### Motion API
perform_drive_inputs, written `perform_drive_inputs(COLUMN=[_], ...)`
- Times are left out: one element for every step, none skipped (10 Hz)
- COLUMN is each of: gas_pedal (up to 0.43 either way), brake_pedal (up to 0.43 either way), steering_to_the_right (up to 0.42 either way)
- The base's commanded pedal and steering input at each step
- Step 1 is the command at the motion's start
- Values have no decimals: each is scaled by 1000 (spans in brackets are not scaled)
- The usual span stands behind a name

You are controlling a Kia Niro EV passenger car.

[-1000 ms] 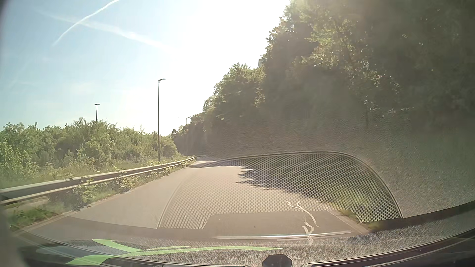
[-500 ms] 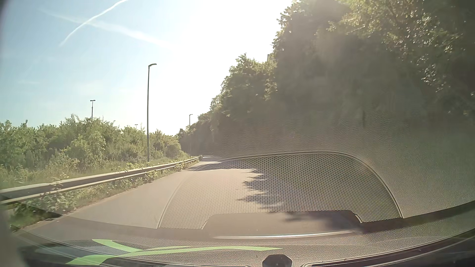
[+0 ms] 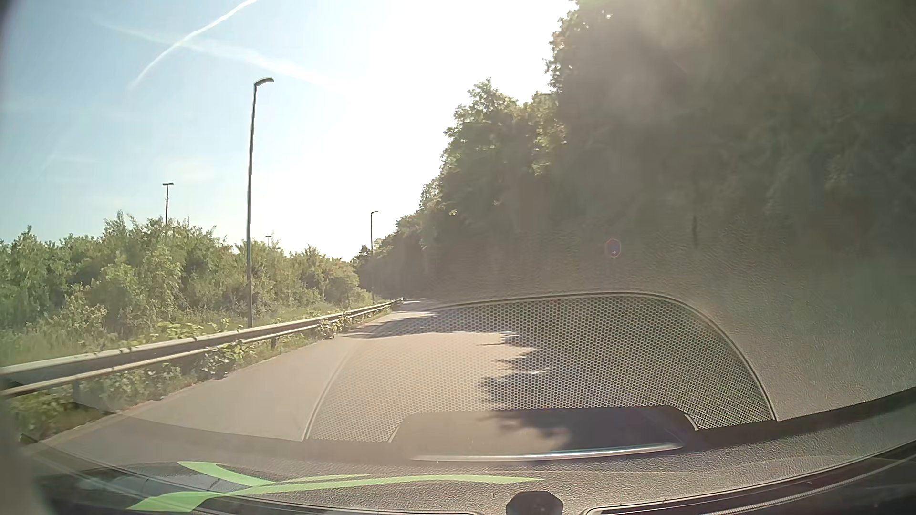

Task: Follow the waypoints while adhering to traffic rules and regulations

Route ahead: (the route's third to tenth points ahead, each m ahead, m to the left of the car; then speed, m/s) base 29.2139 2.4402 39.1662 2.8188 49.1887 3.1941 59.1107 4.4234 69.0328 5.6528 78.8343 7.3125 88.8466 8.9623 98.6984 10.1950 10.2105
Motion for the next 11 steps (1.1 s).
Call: perform_drive_inputs(gas_pedal=[110, 118, 150, 150, 157, 157, 157, 157, 157, 169, 169], brake_pedal=[0, 0, 0, 0, 0, 0, 0, 0, 0, 0, 0], steering_to_the_right=[-29, -26, -25, -24, -24, -24, -24, -24, -23, -22, -18])
